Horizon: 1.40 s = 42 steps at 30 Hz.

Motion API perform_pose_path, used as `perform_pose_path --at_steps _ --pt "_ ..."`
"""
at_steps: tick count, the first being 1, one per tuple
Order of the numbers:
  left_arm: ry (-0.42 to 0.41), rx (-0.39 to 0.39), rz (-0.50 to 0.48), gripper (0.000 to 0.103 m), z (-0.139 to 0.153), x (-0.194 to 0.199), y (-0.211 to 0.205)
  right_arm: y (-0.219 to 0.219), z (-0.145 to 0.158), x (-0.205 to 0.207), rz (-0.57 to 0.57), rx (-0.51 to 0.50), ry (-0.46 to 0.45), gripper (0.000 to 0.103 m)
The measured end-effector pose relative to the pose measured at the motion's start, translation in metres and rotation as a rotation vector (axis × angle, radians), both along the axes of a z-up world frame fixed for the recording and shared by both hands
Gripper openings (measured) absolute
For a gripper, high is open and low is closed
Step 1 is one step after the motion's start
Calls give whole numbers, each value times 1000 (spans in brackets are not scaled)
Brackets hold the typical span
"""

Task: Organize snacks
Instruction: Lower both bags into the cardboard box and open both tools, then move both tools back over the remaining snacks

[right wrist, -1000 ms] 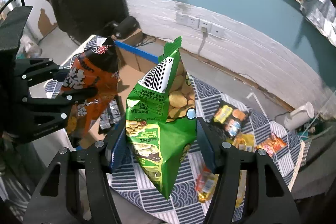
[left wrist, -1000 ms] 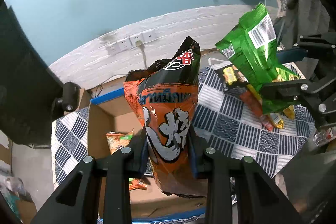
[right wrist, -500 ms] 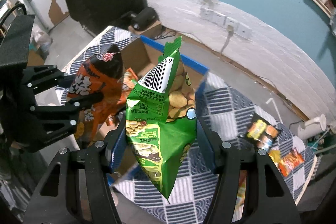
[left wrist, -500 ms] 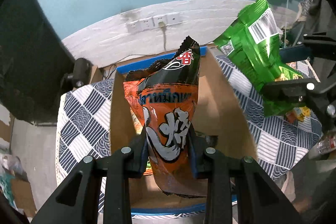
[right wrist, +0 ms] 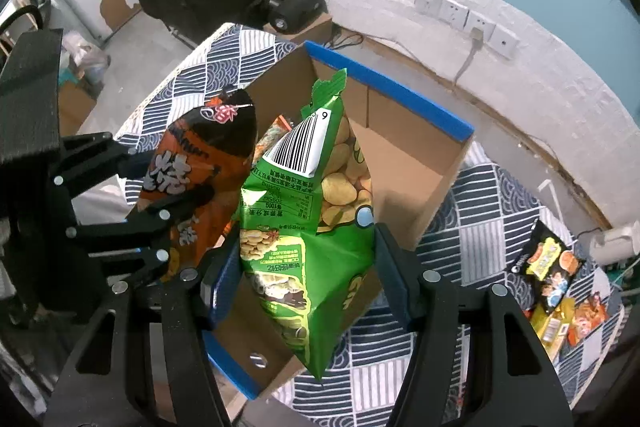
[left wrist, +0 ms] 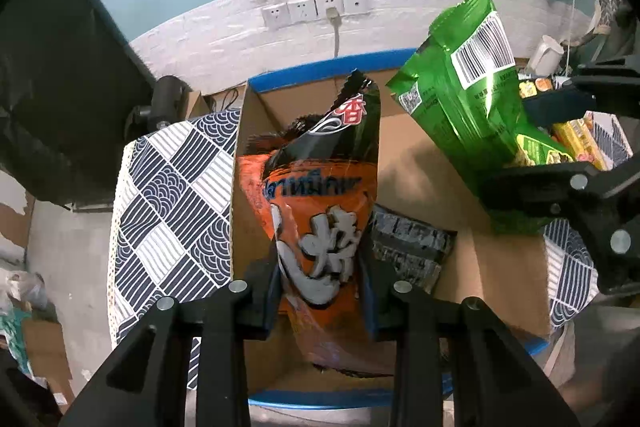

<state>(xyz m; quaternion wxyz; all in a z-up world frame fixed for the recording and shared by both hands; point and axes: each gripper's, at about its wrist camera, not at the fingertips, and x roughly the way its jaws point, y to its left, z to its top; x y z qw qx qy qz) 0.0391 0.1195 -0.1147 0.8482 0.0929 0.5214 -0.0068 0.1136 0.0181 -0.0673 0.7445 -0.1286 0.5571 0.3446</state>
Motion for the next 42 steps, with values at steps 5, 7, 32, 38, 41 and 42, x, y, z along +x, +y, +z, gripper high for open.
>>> perform_pose_path --at_steps 5,7,32,38,41,42 --pt "-38 40 14 68 6 0 -1 0 -3 0 -8 -11 -1 71" --pt "-53 42 16 68 9 0 -1 -2 0 1 -13 -9 -9 73" --pt "-52 31 -72 69 18 5 -52 -87 24 -4 -135 3 -54 74" --pt "-66 31 -106 71 23 6 -73 -117 27 -6 -171 3 -65 74" --pt "-73 33 -124 73 26 7 -85 -134 28 -7 -194 5 -71 74" --pt "-78 36 -133 73 27 6 -90 -139 29 -7 -201 5 -73 74"
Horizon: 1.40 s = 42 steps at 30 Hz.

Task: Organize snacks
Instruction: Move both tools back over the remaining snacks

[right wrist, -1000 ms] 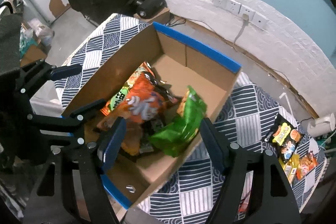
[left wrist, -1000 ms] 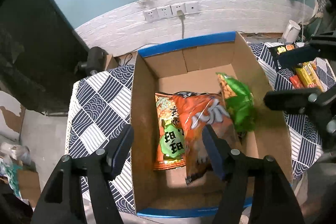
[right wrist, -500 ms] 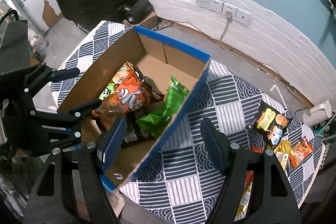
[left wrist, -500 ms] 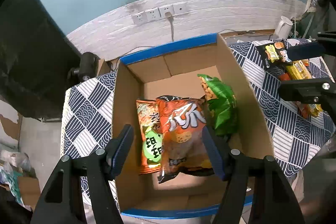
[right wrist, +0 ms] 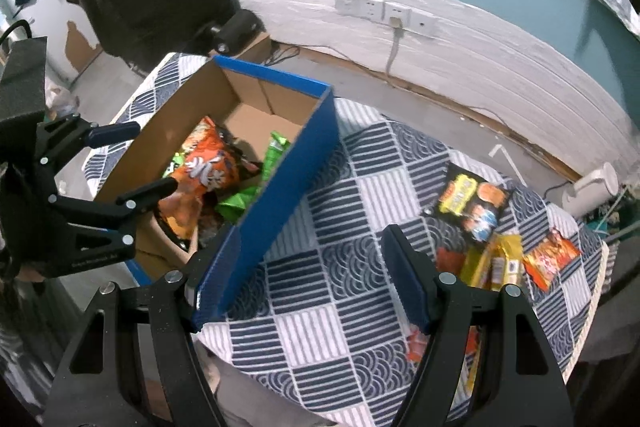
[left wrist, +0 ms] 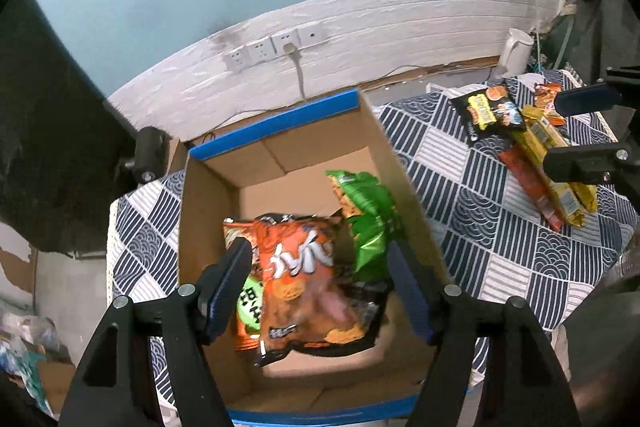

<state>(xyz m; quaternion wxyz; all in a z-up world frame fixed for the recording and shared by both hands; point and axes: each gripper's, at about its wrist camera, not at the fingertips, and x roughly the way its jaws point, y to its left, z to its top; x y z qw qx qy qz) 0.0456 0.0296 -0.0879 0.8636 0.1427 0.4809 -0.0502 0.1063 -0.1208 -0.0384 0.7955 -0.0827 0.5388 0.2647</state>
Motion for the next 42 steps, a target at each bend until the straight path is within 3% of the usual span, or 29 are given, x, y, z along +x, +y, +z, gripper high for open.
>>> perform_pose_path --at_steps 13,25,34,42 --pt "-37 14 -124 77 7 5 -66 -85 -3 0 -119 -24 -9 74" --pt "-36 48 -245 80 -6 18 -120 -151 -20 5 -180 -72 2 74" --pt "47 13 -287 81 -29 35 -150 -179 -38 16 -189 -108 19 74" --pt "60 52 -349 81 -45 55 -172 -196 -69 40 -219 -101 103 74"
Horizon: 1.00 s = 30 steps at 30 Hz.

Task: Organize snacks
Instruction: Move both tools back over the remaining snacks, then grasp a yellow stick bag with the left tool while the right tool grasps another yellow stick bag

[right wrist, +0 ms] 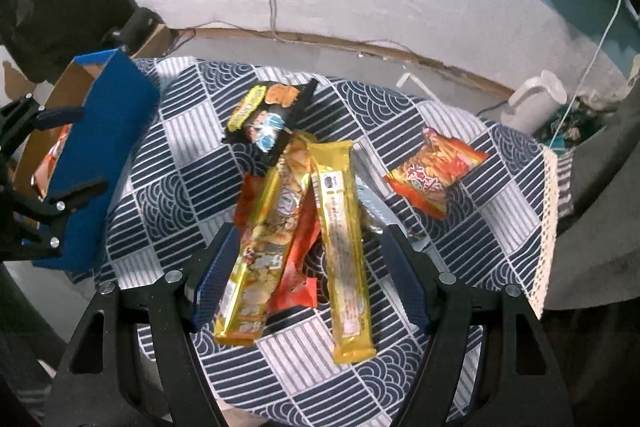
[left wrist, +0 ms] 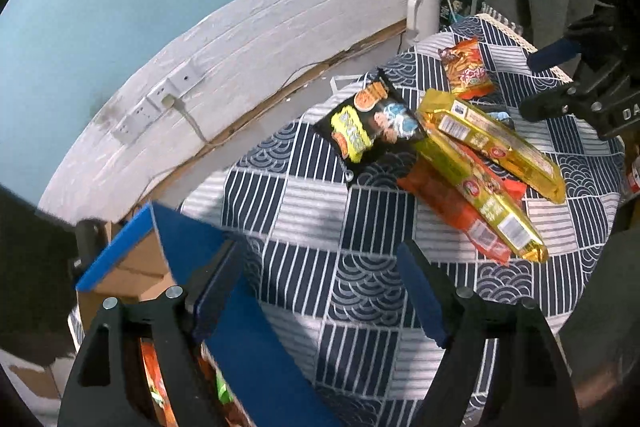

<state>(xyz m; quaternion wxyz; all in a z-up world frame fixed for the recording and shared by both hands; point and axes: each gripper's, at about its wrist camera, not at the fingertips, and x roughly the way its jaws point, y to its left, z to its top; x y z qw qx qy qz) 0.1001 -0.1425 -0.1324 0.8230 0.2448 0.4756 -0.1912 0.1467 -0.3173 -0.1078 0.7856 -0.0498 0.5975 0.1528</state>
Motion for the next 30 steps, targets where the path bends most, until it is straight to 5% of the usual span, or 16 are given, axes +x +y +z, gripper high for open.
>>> perform_pose_path --at_steps 3,9,18,23,27,30 --pt "-3 -2 -17 81 -5 11 -5 -7 -13 7 -1 -11 21 74" --pt "130 -99 26 81 -29 26 -25 -13 -43 12 -2 -19 77 74" --pt "200 -98 31 81 -62 28 -55 -19 -82 8 -20 -10 127 73" --pt "248 -142 71 81 -68 30 -61 -23 -97 5 -27 1 160 62" --pt "266 -149 79 81 -69 30 -70 -27 -104 0 -21 -8 179 34" --pt "286 -170 81 81 -68 29 -77 -35 -99 -4 -27 -2 173 28"
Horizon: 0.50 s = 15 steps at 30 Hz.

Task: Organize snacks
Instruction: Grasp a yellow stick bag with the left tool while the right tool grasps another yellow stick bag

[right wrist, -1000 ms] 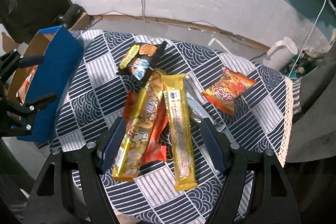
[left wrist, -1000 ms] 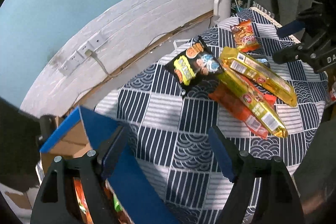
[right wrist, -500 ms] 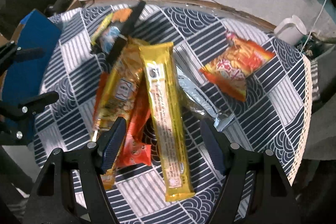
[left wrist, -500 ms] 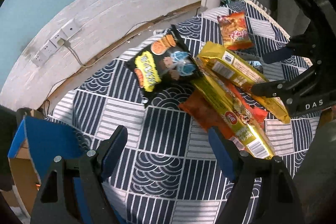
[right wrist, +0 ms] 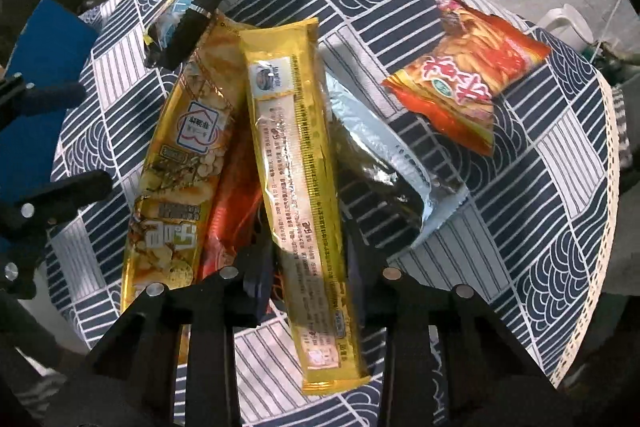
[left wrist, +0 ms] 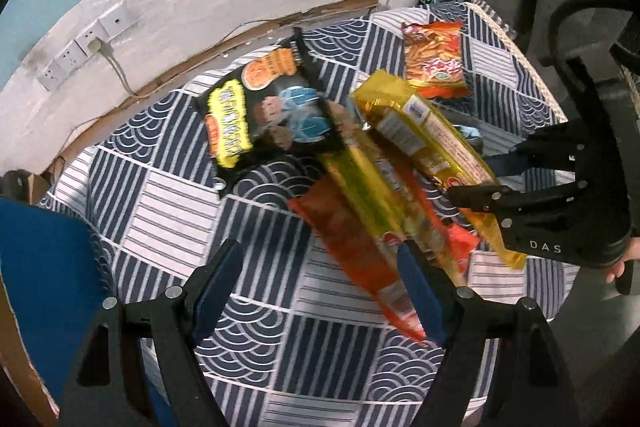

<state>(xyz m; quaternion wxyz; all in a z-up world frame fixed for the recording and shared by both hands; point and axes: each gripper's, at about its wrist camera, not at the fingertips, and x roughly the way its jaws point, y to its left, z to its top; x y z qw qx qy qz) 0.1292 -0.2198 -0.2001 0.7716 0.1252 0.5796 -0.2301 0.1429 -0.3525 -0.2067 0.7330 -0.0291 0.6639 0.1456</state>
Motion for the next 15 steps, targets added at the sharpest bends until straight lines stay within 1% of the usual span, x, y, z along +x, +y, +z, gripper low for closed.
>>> perform_pose_path --at_steps 4,7,11,15 --pt "22 -23 5 81 0 -1 -12 -20 12 -8 -26 3 -26 27" --pt "46 -14 15 81 -6 0 -22 -35 17 -15 -37 -17 -41 27" --pt "87 -26 35 81 -13 2 -34 -51 14 -23 -53 -32 -33 27" --pt "104 -9 47 81 -20 4 -43 -56 12 -29 -56 -29 -32 27"
